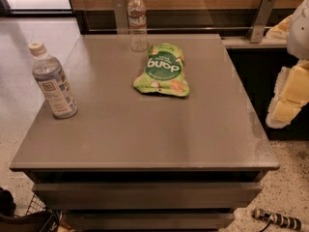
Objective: Pick blue plastic bottle
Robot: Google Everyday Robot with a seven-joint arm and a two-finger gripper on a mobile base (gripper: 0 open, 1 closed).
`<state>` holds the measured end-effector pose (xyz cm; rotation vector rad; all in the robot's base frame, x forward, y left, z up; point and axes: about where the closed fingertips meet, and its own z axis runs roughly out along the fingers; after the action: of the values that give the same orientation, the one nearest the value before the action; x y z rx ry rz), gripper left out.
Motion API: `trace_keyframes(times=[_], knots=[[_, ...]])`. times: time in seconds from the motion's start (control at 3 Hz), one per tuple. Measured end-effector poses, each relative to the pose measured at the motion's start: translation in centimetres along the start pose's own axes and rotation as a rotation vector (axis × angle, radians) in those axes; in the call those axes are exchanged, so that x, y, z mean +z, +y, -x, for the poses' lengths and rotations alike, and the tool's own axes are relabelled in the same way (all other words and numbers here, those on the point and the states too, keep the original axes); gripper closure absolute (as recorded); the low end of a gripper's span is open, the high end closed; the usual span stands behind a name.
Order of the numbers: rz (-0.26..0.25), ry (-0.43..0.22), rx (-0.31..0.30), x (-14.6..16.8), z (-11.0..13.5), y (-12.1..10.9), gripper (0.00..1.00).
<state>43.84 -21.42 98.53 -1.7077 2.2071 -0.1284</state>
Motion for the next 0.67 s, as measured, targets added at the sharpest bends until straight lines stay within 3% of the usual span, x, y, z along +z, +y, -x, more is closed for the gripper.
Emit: trace_keyframes(times=[0.33, 0.67], knots=[[-0.007, -0.018, 0.001, 0.1, 0.4, 0.0, 0.00], [-0.018, -0.138, 0.011, 1.4, 2.6, 0.5, 0.00]])
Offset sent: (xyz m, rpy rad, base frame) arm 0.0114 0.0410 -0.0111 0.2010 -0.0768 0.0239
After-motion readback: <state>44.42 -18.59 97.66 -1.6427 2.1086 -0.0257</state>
